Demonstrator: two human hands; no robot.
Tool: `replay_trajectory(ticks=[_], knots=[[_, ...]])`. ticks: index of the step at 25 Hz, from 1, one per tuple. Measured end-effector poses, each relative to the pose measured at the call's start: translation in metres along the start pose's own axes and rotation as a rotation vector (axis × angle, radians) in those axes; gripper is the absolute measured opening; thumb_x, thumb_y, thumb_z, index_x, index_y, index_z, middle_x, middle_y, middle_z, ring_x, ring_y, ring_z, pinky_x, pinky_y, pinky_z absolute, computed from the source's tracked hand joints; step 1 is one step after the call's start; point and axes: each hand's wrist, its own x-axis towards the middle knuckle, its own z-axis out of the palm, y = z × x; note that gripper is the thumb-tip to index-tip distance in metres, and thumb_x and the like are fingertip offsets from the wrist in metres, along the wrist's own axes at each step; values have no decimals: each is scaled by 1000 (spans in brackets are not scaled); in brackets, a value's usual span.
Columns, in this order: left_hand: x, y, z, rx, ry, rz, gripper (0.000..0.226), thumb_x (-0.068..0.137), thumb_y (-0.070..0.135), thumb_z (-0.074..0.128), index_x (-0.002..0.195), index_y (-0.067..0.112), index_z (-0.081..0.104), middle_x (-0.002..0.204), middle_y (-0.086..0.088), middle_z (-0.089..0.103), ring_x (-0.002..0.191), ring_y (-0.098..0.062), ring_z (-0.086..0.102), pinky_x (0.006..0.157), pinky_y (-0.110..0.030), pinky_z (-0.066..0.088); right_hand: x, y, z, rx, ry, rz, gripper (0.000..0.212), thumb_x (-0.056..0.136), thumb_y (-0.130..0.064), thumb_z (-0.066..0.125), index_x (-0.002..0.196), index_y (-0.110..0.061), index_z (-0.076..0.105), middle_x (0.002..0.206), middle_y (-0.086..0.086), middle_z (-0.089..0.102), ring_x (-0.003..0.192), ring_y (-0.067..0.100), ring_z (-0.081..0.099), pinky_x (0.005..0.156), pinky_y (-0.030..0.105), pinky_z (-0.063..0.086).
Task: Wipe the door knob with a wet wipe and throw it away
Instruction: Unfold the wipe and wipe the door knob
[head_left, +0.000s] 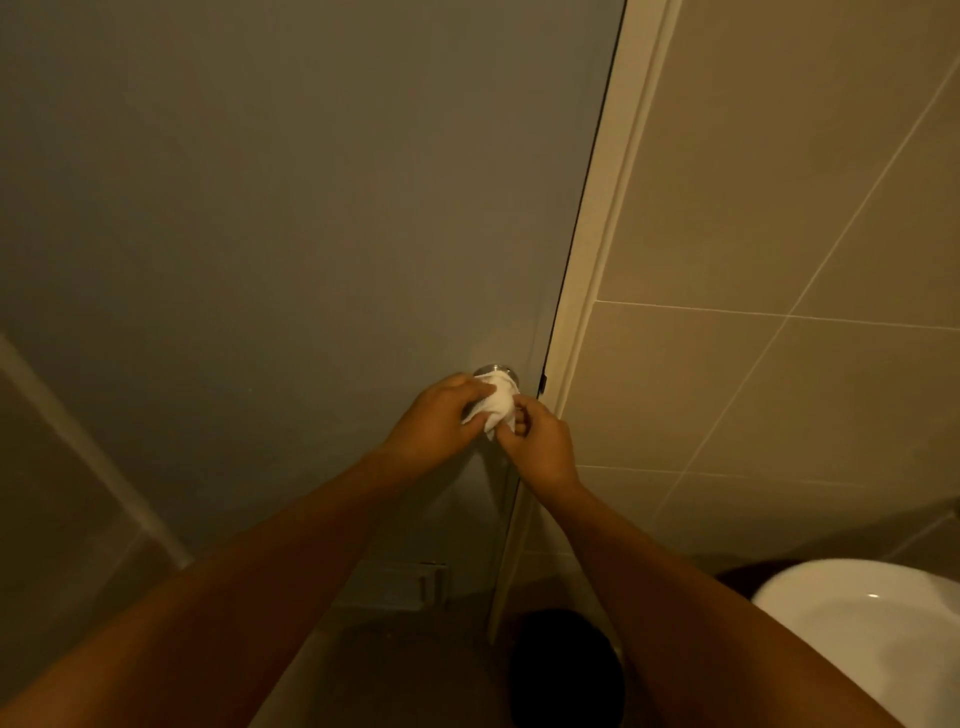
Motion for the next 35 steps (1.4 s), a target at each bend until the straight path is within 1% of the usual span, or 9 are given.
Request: replay_trajectory(ticks=[5, 8, 11, 14, 17, 24, 28, 30, 35], knots=[[-12, 2, 15, -227, -4, -218, 37, 92, 15, 59, 129, 9, 62, 109, -12, 72, 96, -15, 65, 81, -21, 47, 18, -14, -18, -466, -134, -292, 47, 88, -25, 63, 132, -10, 57, 130, 13, 61, 116, 28, 58, 97, 34, 46], [-14, 6, 31, -463, 46, -374, 34, 94, 8, 55, 126, 10, 62, 109, -8, 70, 105, -24, 67, 88, -28, 50, 30, -26, -24, -638, -272, -431, 43, 86, -19, 64, 127, -8, 60, 130, 16, 59, 120, 31, 54, 100, 34, 43], [-10, 3, 27, -411, 70, -335, 40, 92, 10, 60, 131, 10, 59, 123, -12, 66, 113, -24, 63, 96, -30, 49, 21, -14, -21, -489, -164, -290, 44, 88, -25, 64, 128, -9, 60, 128, 15, 62, 114, 28, 59, 97, 33, 46], [-3, 4, 16, -269, 64, -204, 44, 88, 10, 65, 132, 9, 59, 130, -11, 59, 118, -22, 58, 104, -32, 47, -4, -3, -5, -176, -49, -66, 29, 94, -25, 57, 114, -6, 67, 97, 10, 69, 84, 19, 61, 72, 21, 44], [2, 8, 13, -281, 52, -179, 44, 87, 4, 65, 130, 7, 60, 129, -9, 58, 117, -19, 57, 102, -26, 46, -7, -5, 7, -104, -24, 53, 25, 96, -20, 53, 106, -1, 67, 88, 9, 64, 78, 18, 55, 72, 23, 37], [-4, -3, 27, -554, 43, -442, 43, 86, 8, 68, 129, 8, 62, 116, -11, 72, 107, -26, 69, 95, -34, 54, 15, -21, -16, -464, -124, -257, 46, 87, -16, 63, 132, -10, 57, 123, 16, 60, 110, 29, 58, 91, 31, 45], [-1, 6, 17, -487, 93, -310, 43, 86, -2, 65, 128, 4, 61, 120, -4, 62, 111, -19, 61, 93, -19, 49, 7, -2, -10, -377, -110, -128, 31, 94, -25, 56, 115, -6, 66, 99, 13, 66, 84, 18, 62, 80, 32, 49], [3, 6, 13, -429, 76, -229, 42, 84, -7, 64, 125, 3, 63, 127, -11, 59, 117, -24, 59, 102, -27, 49, 1, 3, -3, -313, -152, -22, 26, 96, -24, 54, 98, -3, 70, 80, 6, 61, 64, 11, 53, 68, 29, 42], [3, 3, 16, -372, 49, -321, 48, 85, 2, 66, 132, 5, 58, 129, -14, 62, 114, -25, 62, 98, -29, 49, 8, -6, -8, -262, -40, -94, 24, 84, -23, 70, 101, -5, 71, 85, 0, 64, 69, 9, 56, 62, 19, 42]])
